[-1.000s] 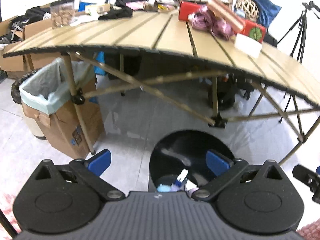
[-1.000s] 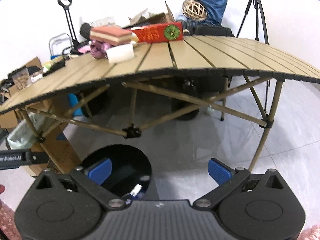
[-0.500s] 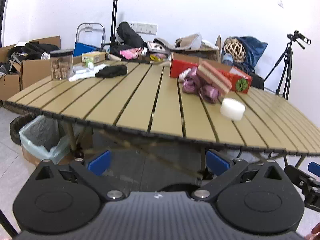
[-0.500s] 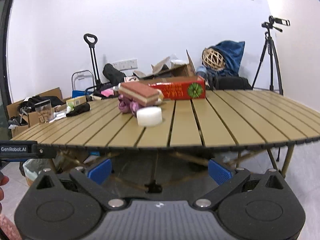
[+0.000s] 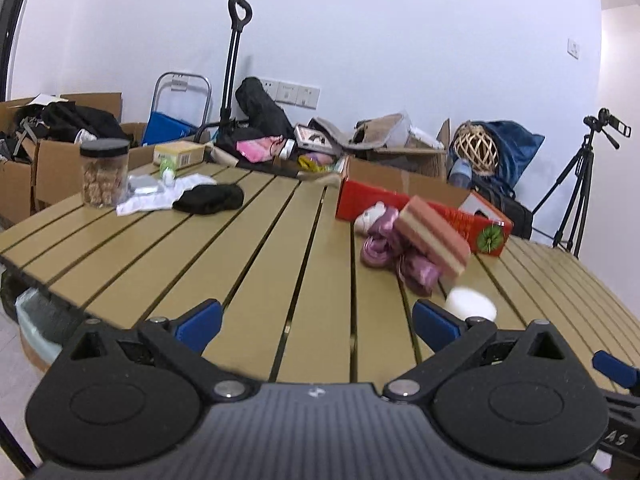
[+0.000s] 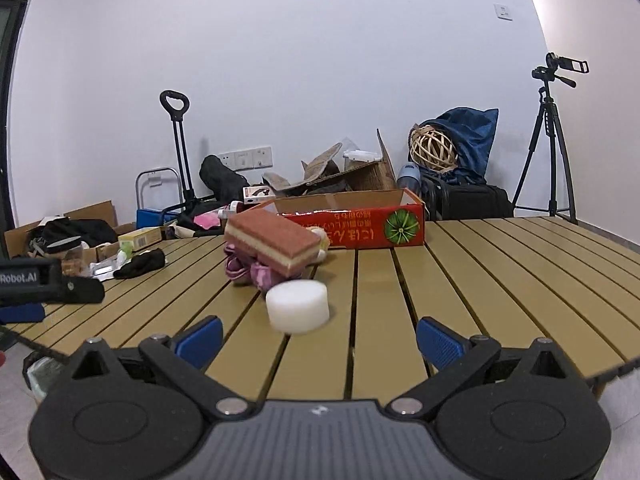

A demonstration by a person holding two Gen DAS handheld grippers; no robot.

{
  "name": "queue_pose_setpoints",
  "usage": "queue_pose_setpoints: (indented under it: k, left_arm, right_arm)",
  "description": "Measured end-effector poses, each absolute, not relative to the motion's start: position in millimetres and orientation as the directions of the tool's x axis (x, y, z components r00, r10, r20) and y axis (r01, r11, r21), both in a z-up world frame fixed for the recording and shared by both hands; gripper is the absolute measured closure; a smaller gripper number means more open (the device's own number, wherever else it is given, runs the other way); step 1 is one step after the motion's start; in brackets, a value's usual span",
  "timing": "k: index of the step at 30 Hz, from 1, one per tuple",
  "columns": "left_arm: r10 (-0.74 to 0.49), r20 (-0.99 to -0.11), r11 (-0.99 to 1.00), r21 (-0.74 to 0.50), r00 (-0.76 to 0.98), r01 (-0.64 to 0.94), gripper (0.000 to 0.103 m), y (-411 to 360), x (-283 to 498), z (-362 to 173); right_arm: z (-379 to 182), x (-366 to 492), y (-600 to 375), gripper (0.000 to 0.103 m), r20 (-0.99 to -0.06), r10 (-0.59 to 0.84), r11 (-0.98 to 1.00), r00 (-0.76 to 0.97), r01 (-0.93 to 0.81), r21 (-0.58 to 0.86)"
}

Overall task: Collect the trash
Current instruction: 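Raise both open tools from the bin back toward the table, then grasp the white foam puck with the right tool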

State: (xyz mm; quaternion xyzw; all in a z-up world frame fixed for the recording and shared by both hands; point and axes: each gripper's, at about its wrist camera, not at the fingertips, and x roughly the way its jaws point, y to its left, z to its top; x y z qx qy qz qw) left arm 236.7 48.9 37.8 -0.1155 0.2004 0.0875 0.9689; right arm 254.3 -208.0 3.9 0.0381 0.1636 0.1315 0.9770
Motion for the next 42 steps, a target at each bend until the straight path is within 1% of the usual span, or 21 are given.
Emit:
queue_pose_setpoints:
  k: [6,11,17,19,22,26,34,35,36,40,41,42]
  left_arm:
    - [0.126,-0.4,0.963,-0.172,0.908,-0.209,0.0,50,262,43]
    - [0.102,-0.412,0.963,-0.189,0.906,-0.194,0.0,58,279,42]
    - [0.086,-0.437,0.96,-0.203,0.895,-0.191,0.0,72,298,40]
    - [0.102,-0.438,0.96,-0.191,0.893,-0.203,0.0,76,301,39]
    - [0.107,-0.452,0.958,-0.191,0.885,-0.213,0.0,83,305,36]
    - [0.104,-0.46,0.953,-0.208,0.882,-0.221,0.0,94,304,32]
    - [0.109,-0.471,0.949,-0.214,0.876,-0.233,0.0,102,300,30]
    - [0.107,-0.47,0.949,-0.214,0.876,-0.231,0.0,101,300,30]
    - [0.105,-0.47,0.95,-0.214,0.876,-0.229,0.0,100,300,30]
    - [0.095,-0.473,0.953,-0.213,0.876,-0.218,0.0,97,301,29]
    - [0.091,-0.475,0.953,-0.213,0.875,-0.215,0.0,96,301,29]
    - [0.09,-0.476,0.953,-0.213,0.875,-0.214,0.0,96,301,28]
  right_arm:
    - [11,287,-197,0.0,-0.308,0.268,0.963,0.913,-0.242,0.121]
    - [7,313,-185,0.0,-0.362,0.249,0.967,0.898,-0.214,0.136]
    - [1,335,-166,0.0,-0.375,0.229,0.973,0.898,-0.202,0.11]
    - [0,345,-160,0.0,-0.399,0.223,0.975,0.89,-0.194,0.112]
    - [-7,361,-155,0.0,-0.445,0.252,0.967,0.859,-0.202,0.157]
    - [-14,374,-142,0.002,-0.493,0.208,0.978,0.845,-0.176,0.11]
    - [-17,381,-133,0.018,-0.508,0.193,0.981,0.839,-0.173,0.087]
    - [-17,380,-133,0.021,-0.508,0.194,0.981,0.839,-0.173,0.09]
    - [-18,379,-134,0.027,-0.507,0.19,0.982,0.841,-0.168,0.089]
    - [-18,378,-140,0.04,-0.497,0.192,0.981,0.847,-0.167,0.094]
    - [-18,379,-141,0.046,-0.497,0.199,0.98,0.845,-0.171,0.101]
    - [-18,379,-143,0.046,-0.496,0.207,0.978,0.843,-0.174,0.112]
